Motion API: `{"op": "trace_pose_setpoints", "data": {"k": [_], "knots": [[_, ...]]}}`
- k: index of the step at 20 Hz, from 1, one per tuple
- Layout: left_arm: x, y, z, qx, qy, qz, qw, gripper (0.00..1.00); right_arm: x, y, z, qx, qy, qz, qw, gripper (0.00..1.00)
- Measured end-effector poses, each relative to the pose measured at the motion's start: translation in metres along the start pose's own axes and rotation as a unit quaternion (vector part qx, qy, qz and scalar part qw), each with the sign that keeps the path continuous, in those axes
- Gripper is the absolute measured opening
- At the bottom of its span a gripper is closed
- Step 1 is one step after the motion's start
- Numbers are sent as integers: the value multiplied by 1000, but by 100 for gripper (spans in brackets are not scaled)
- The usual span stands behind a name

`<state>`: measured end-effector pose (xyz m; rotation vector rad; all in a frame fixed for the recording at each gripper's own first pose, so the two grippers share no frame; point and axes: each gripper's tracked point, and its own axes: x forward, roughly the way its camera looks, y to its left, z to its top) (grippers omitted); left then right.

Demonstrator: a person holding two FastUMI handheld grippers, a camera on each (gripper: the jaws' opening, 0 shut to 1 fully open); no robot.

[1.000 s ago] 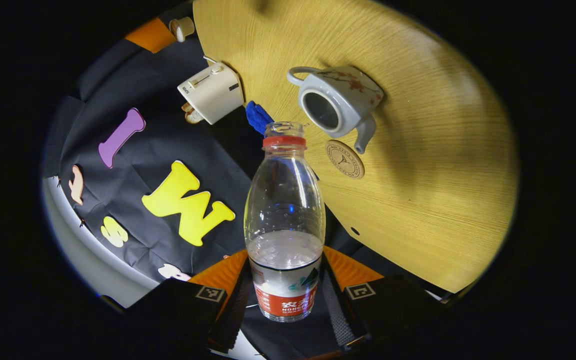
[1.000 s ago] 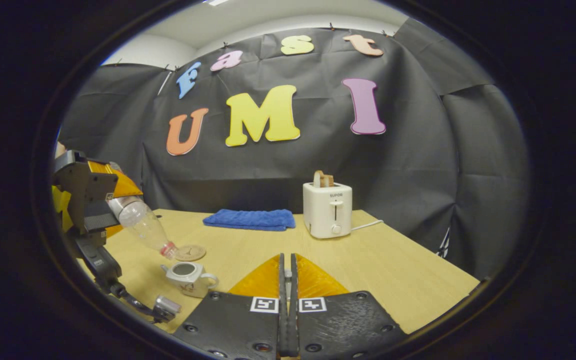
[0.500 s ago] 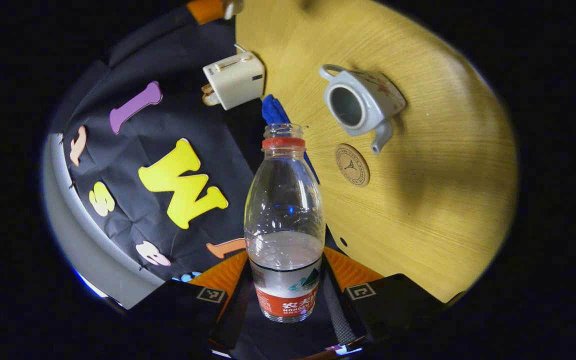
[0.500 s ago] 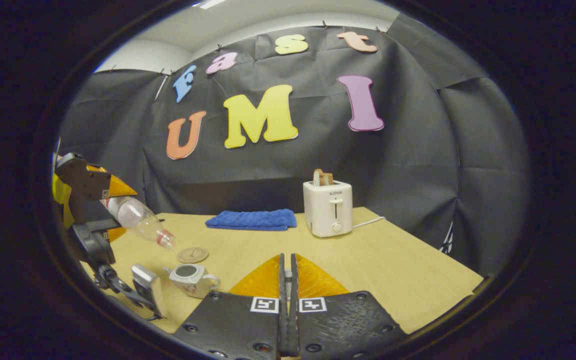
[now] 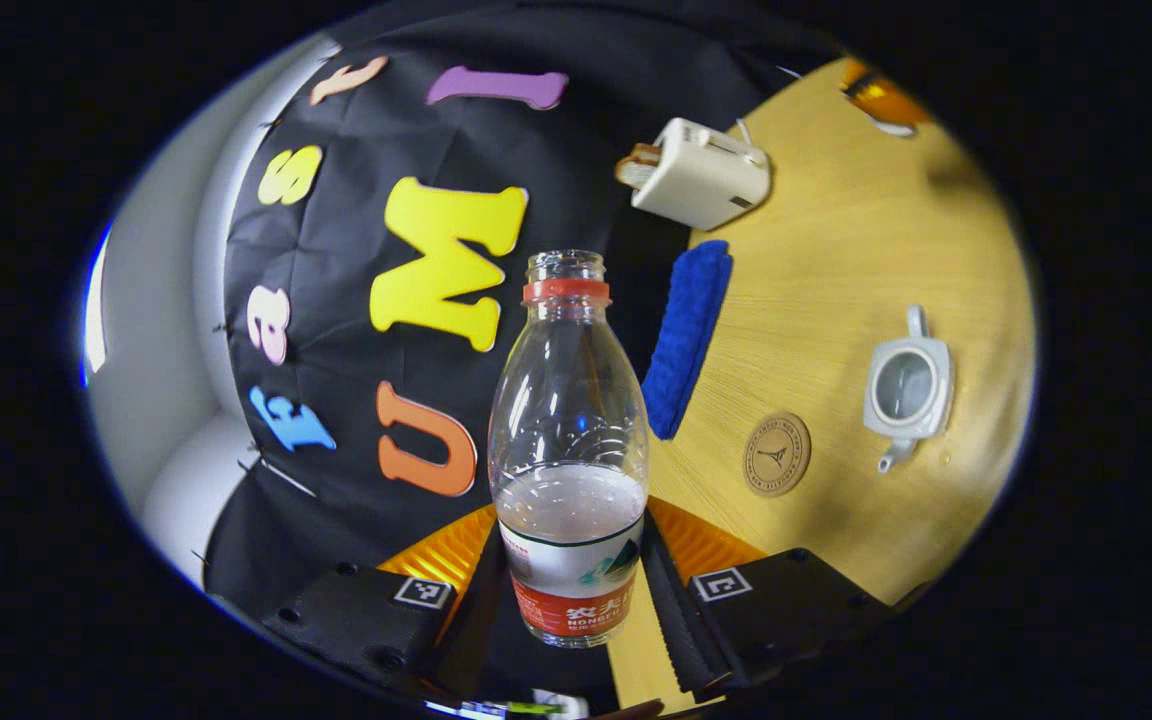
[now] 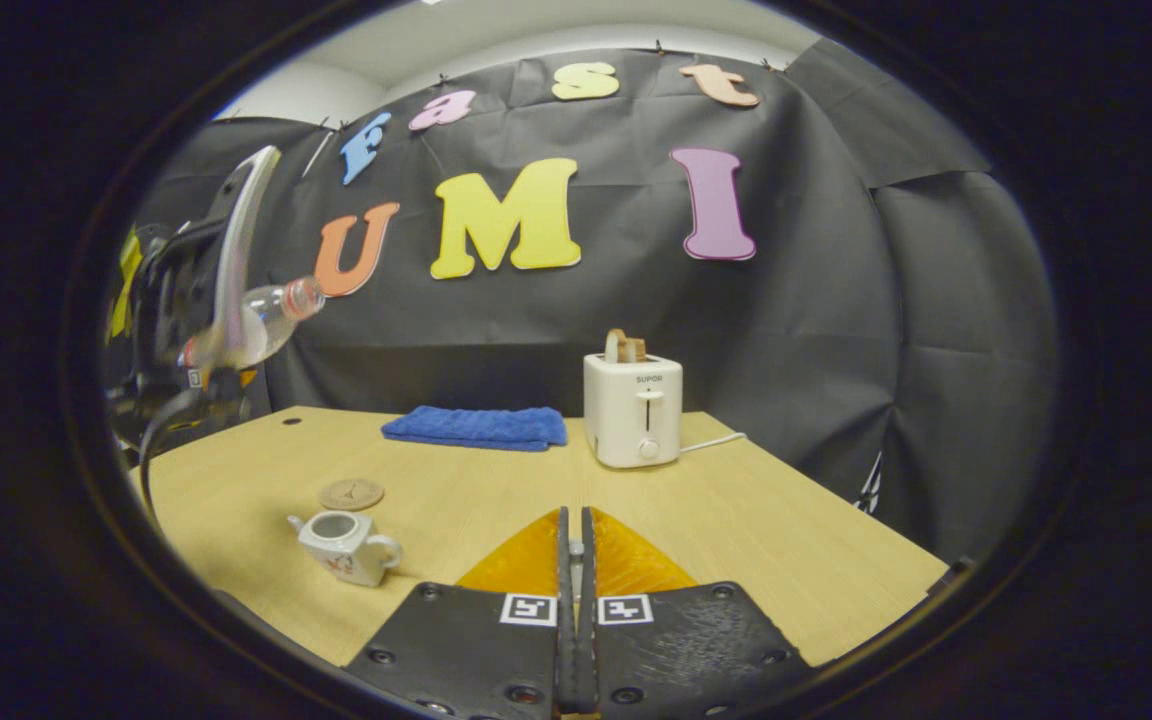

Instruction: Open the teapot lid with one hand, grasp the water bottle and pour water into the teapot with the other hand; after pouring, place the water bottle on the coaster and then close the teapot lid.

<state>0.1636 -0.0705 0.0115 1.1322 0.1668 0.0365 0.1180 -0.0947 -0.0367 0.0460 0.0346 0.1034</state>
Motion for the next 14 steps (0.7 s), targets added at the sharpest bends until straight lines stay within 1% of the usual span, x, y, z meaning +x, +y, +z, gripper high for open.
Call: {"op": "trace_pose_setpoints", "data": {"k": [1,2,3,4,6,7,8,10,11,14], "knots": [[5,3,0,-48,2,3,999,72,-1,3,1,-1,-1,3,1000,0],[11,1,0,-96,-2,3,995,72,-1,5,0,-3,-1,5,1000,0],[17,-2,1,-144,-3,-1,990,72,-1,6,0,-6,-1,6,1000,0],[22,-5,2,-192,-7,-1,981,72,0,8,0,-8,0,7,1000,0],[37,-14,1,-274,-17,-15,962,72,0,8,-2,-15,0,6,1000,0],[45,-18,1,-305,-22,-20,952,75,0,8,-2,-19,1,3,1000,0],[52,-25,1,-332,-27,-27,942,72,1,7,-2,-22,0,1,1000,0],[65,-40,5,-384,-39,-43,921,74,1,9,-3,-24,0,1,1000,0],[72,-50,7,-412,-46,-53,908,74,1,9,-3,-24,1,3,1000,0],[87,-62,13,-475,-62,-62,876,75,4,9,-6,-25,5,3,1000,0]]}}
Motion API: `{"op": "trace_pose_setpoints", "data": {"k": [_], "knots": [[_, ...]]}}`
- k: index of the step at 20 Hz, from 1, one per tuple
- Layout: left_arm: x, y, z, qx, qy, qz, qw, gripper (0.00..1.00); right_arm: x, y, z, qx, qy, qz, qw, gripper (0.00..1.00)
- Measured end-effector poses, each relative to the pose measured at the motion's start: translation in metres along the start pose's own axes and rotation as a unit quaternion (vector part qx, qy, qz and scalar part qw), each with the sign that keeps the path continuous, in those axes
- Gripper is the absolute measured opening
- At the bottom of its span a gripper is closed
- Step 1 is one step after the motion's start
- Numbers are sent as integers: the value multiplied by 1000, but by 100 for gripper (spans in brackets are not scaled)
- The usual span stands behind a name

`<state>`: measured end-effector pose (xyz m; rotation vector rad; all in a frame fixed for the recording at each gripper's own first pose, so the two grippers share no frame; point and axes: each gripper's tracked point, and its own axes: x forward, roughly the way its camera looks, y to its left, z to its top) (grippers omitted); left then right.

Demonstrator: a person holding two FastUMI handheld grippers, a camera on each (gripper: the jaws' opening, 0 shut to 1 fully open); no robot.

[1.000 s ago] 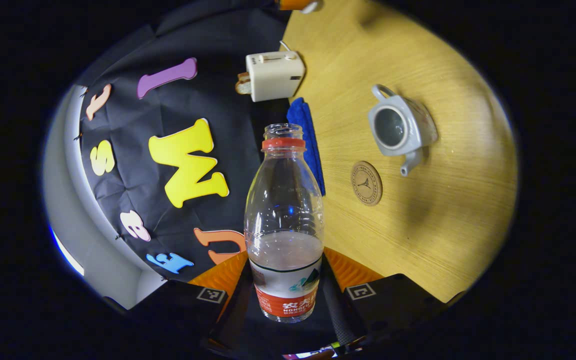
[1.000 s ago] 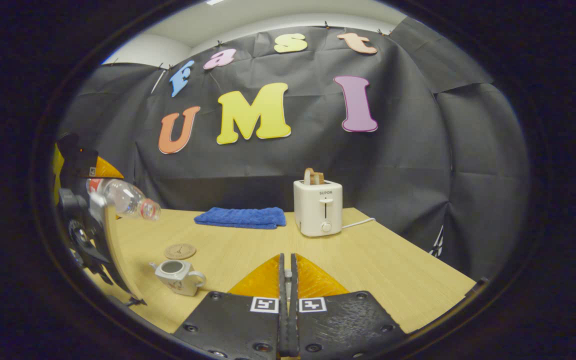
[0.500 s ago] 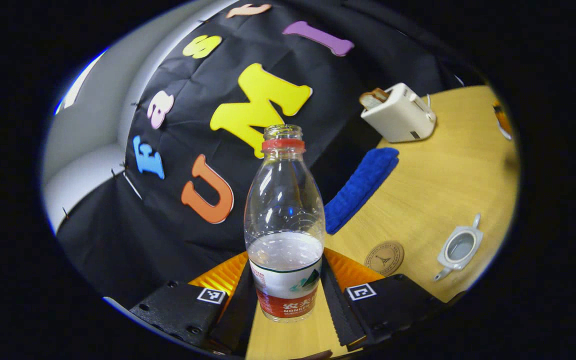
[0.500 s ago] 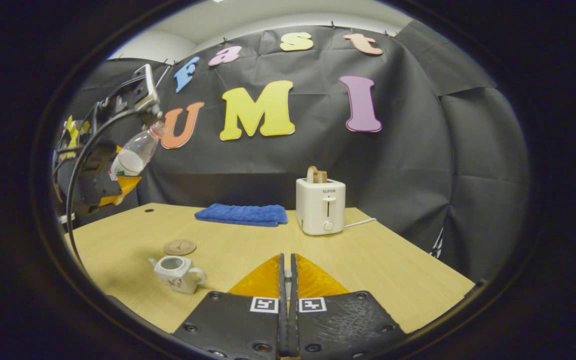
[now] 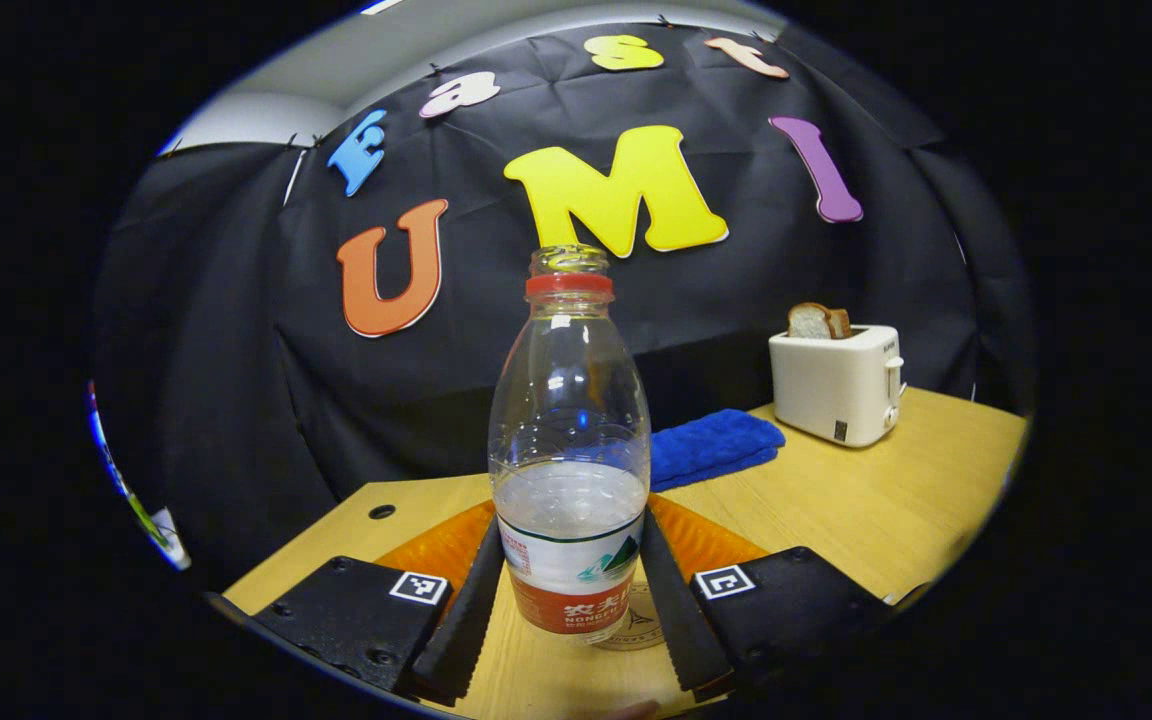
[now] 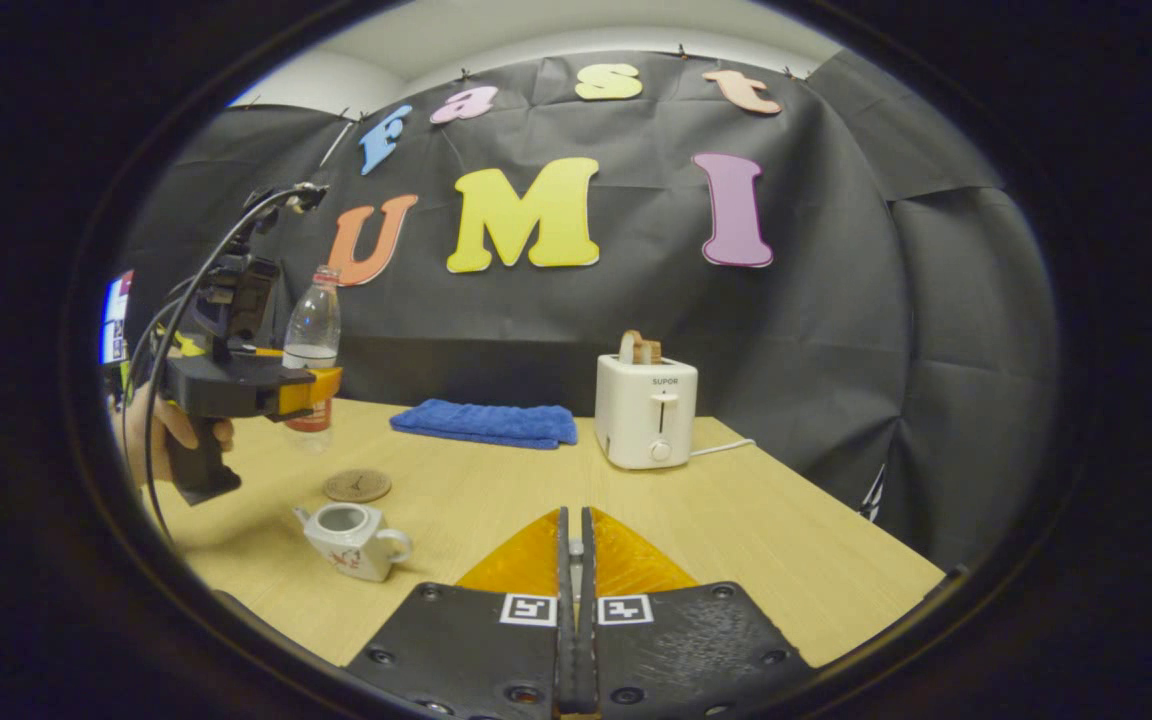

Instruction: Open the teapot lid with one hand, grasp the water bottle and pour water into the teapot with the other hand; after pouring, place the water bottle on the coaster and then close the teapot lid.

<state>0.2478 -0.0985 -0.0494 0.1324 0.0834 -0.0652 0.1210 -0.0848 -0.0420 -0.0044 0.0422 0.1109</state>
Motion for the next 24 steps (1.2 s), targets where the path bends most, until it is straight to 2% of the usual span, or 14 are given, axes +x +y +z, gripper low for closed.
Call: {"op": "trace_pose_setpoints", "data": {"k": [2,5,14,22,24], "knots": [[10,-8,-11,-32,0,-14,999,75,2,3,-3,-2,4,3,1000,0],[16,-18,-20,-53,4,-35,998,76,4,8,-4,-2,8,9,1000,0],[24,-21,-53,-94,29,-47,994,78,11,23,-15,-17,22,22,999,0],[18,-23,-67,-79,40,-62,994,80,12,23,-18,-22,26,20,999,0],[14,-25,-69,-85,41,-71,993,83,12,25,-17,-25,26,21,999,0]]}}
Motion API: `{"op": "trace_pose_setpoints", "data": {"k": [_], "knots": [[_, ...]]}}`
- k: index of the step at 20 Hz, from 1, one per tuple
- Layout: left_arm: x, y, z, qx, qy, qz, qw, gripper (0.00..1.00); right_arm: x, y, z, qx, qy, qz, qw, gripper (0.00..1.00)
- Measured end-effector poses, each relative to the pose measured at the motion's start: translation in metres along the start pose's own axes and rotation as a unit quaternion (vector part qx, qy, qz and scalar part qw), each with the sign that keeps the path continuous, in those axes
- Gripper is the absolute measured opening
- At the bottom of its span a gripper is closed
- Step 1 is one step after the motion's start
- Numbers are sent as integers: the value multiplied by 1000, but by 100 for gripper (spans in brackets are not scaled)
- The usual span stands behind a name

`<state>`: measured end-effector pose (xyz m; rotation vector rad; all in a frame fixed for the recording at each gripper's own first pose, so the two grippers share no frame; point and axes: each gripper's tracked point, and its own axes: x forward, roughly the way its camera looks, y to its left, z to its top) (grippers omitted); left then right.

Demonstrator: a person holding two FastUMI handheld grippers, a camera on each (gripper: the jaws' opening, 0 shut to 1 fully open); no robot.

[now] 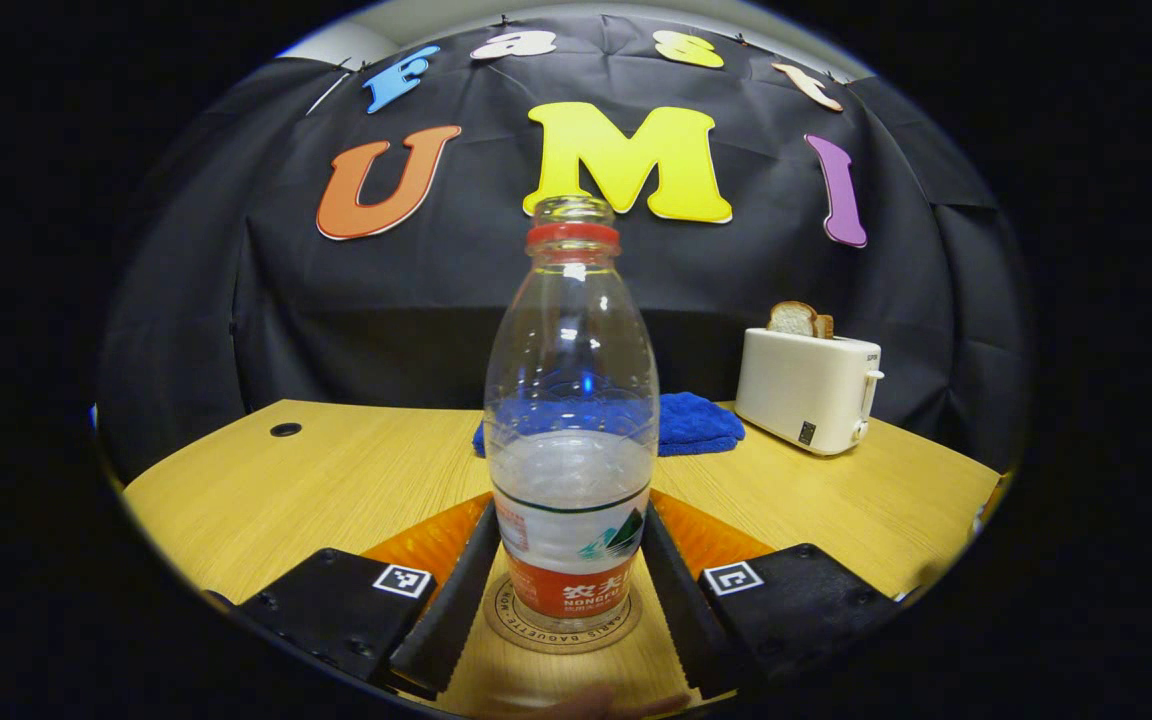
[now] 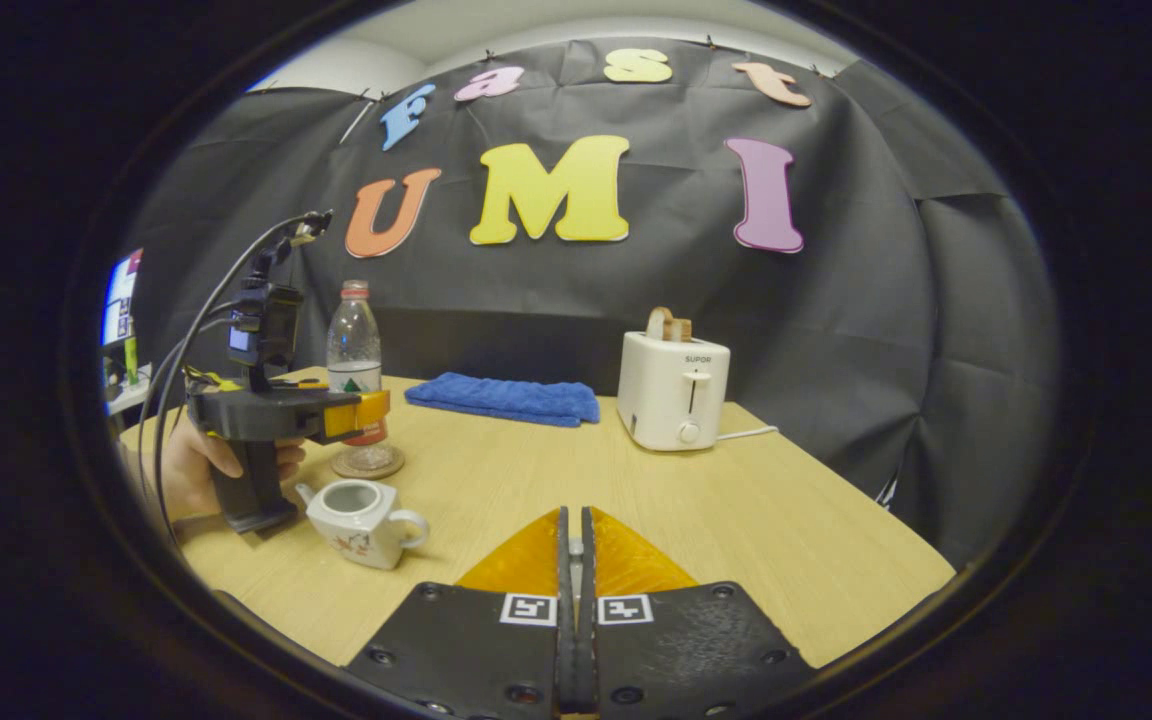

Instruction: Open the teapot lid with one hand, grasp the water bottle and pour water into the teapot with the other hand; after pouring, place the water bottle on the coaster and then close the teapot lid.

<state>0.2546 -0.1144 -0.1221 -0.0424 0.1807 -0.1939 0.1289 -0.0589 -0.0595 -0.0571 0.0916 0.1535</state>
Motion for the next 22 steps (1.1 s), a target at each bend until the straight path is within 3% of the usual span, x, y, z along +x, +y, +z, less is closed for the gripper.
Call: {"op": "trace_pose_setpoints", "data": {"k": [1,12,15,20,22], "knots": [[-1,2,-4,1,3,2,1000,88,0,1,0,-1,1,1,1000,0],[-40,0,-3,34,-22,-11,999,92,-8,15,11,-23,-14,2,1000,0],[-60,11,9,54,-40,11,998,92,-12,20,24,-24,-38,5,999,0],[-109,24,48,68,-83,48,993,92,-2,46,23,4,-32,42,999,0],[-129,18,50,60,-85,46,994,92,3,56,25,7,-33,52,998,0]]}}
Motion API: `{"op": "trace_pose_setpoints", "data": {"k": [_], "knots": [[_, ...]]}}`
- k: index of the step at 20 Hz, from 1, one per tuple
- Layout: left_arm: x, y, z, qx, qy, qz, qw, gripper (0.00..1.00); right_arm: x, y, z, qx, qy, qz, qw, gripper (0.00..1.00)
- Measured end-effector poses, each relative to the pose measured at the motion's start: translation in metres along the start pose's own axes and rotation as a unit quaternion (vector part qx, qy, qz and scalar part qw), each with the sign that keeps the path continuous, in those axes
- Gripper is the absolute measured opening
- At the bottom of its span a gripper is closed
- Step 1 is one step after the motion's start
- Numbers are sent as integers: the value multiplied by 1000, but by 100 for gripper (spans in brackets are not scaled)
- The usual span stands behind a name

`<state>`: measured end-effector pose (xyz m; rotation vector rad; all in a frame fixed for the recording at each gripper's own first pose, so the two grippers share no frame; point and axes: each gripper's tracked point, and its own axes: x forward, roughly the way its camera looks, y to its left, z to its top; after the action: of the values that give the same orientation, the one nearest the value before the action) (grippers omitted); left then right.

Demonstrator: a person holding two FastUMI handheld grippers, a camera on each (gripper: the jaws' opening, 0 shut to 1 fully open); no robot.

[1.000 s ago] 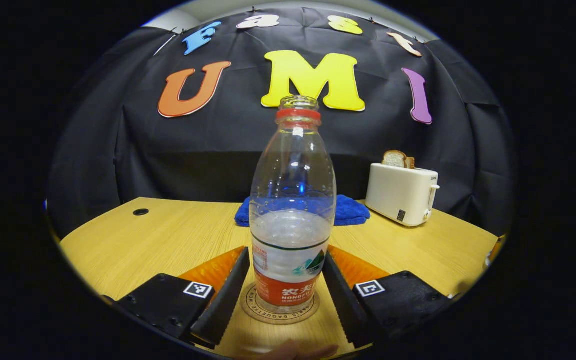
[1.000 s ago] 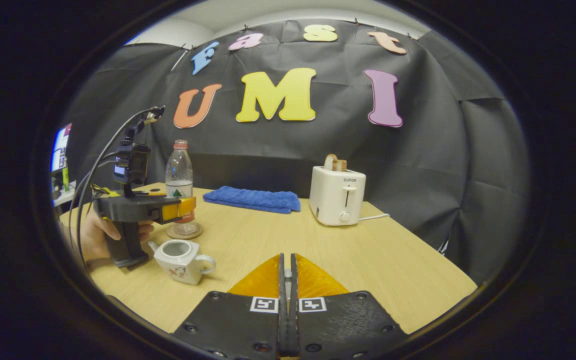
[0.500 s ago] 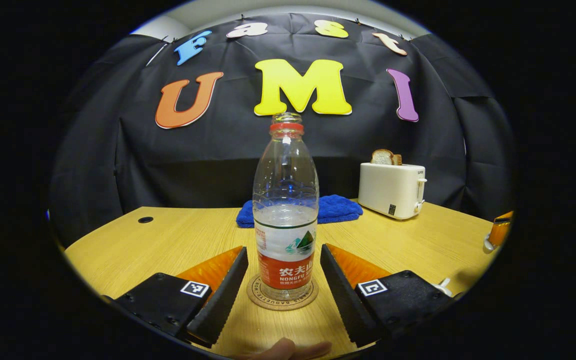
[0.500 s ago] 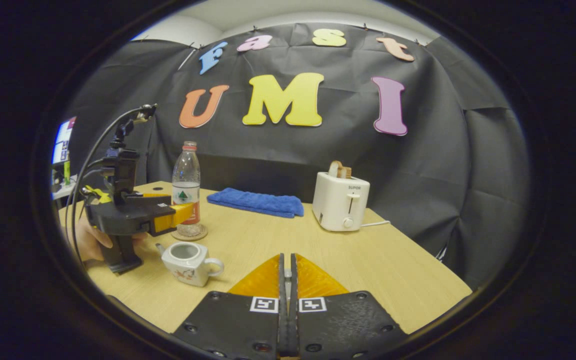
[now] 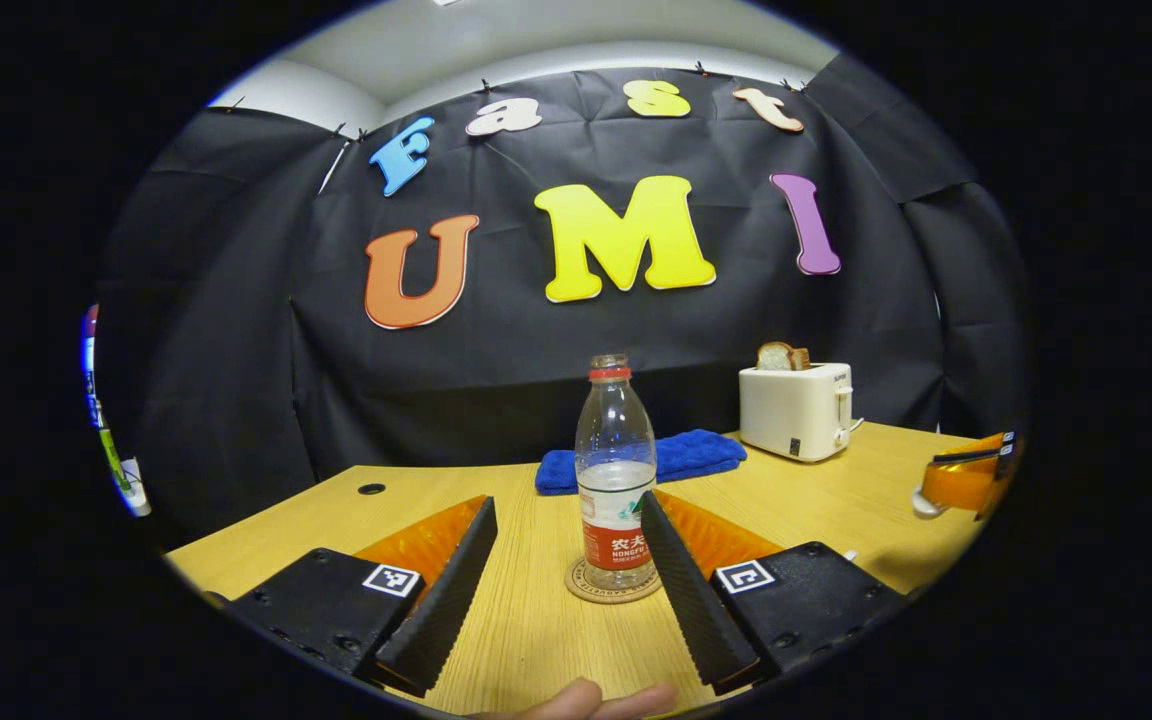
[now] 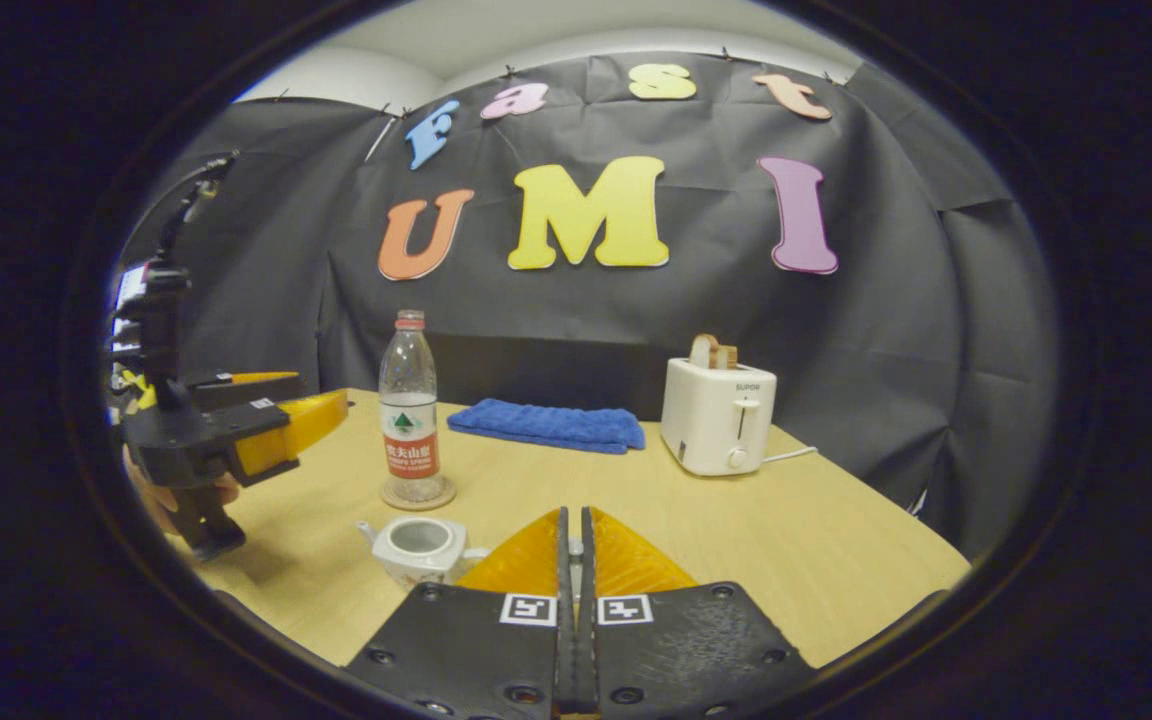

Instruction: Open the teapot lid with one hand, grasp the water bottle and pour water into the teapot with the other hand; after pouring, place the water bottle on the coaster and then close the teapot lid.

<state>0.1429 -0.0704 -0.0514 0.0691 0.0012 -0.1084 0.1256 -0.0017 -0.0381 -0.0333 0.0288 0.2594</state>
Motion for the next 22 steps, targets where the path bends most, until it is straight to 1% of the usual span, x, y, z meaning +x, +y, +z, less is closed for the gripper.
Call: {"op": "trace_pose_setpoints", "data": {"k": [3,5,7,9,10,12,14,17,18,19,22], "knots": [[-30,3,-3,-21,14,2,1000,92,6,23,9,24,-11,36,999,1],[-49,19,-8,-20,33,23,999,92,8,43,11,30,-15,61,998,1],[-68,34,-4,-18,33,44,998,92,10,62,15,29,-20,81,996,1],[-84,39,0,-23,27,44,998,92,14,78,13,29,-21,101,994,0],[-90,40,2,-27,27,41,998,92,17,82,8,29,-16,102,994,1],[-100,39,4,-37,27,33,998,92,25,84,-1,29,-3,94,995,0],[-108,43,6,-34,27,27,999,92,31,87,-7,34,6,88,995,1],[-113,53,14,-29,26,36,999,92,36,93,-6,45,11,91,995,1],[-114,53,17,-34,24,33,999,92,34,93,-7,48,9,91,995,1],[-113,54,17,-40,24,31,998,92,36,94,-7,47,9,90,995,3],[-113,61,13,-50,35,37,997,92,38,90,-10,46,13,81,996,4]]}}
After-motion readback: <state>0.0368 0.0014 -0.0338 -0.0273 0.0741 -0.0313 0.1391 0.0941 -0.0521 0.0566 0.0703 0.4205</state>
